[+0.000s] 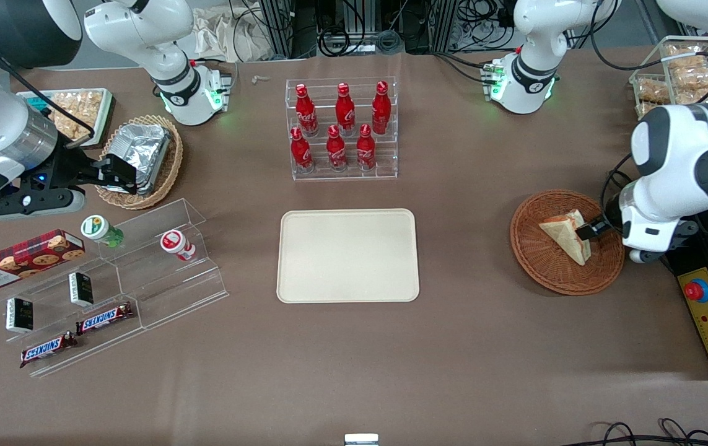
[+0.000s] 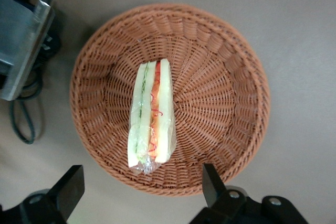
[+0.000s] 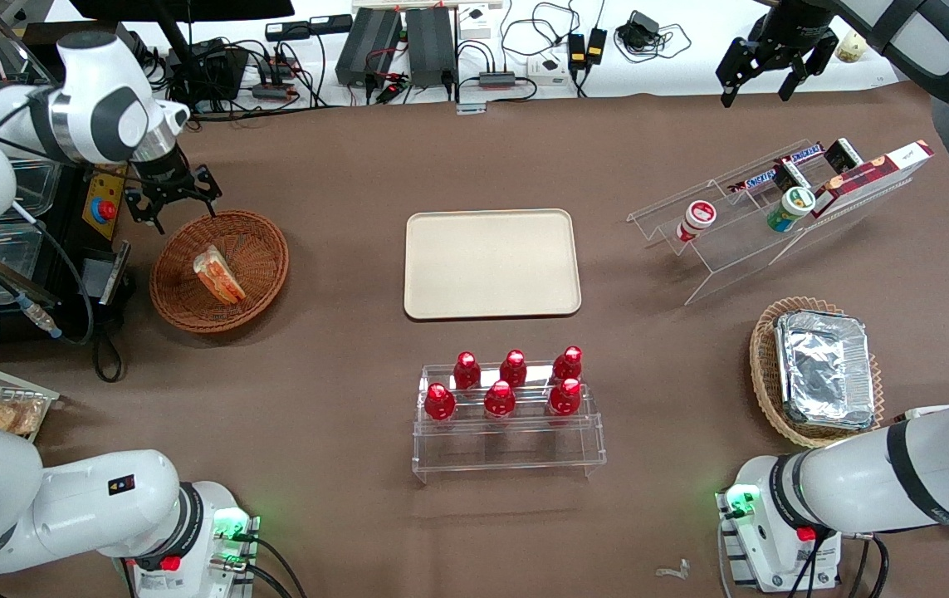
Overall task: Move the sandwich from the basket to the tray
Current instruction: 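Move the left gripper over the wrapped sandwich in the wicker basket, then lower the open left gripper around the sandwich and close it, then lift the sandwich out of the basket with the left gripper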
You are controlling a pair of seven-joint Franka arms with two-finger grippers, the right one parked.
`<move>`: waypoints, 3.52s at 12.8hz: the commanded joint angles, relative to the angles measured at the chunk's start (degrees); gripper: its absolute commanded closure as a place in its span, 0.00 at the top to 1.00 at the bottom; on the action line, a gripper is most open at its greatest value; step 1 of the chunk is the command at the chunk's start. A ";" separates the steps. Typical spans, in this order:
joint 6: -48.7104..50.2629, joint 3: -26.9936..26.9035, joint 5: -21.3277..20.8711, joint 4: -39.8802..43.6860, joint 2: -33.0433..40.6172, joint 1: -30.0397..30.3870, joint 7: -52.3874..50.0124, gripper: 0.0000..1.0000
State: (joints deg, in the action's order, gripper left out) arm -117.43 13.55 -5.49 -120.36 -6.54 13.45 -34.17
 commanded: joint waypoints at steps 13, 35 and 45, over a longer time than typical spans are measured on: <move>-14.39 -0.45 -1.37 -10.85 -3.30 1.57 -1.34 1.00; -20.48 -0.71 -1.90 -12.44 -7.18 1.66 -1.16 0.11; 0.33 -0.54 -0.58 4.23 -5.59 1.66 -1.08 0.14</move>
State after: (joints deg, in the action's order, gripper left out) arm -122.02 12.77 -6.17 -120.96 -12.02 14.86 -34.35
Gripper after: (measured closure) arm 0.819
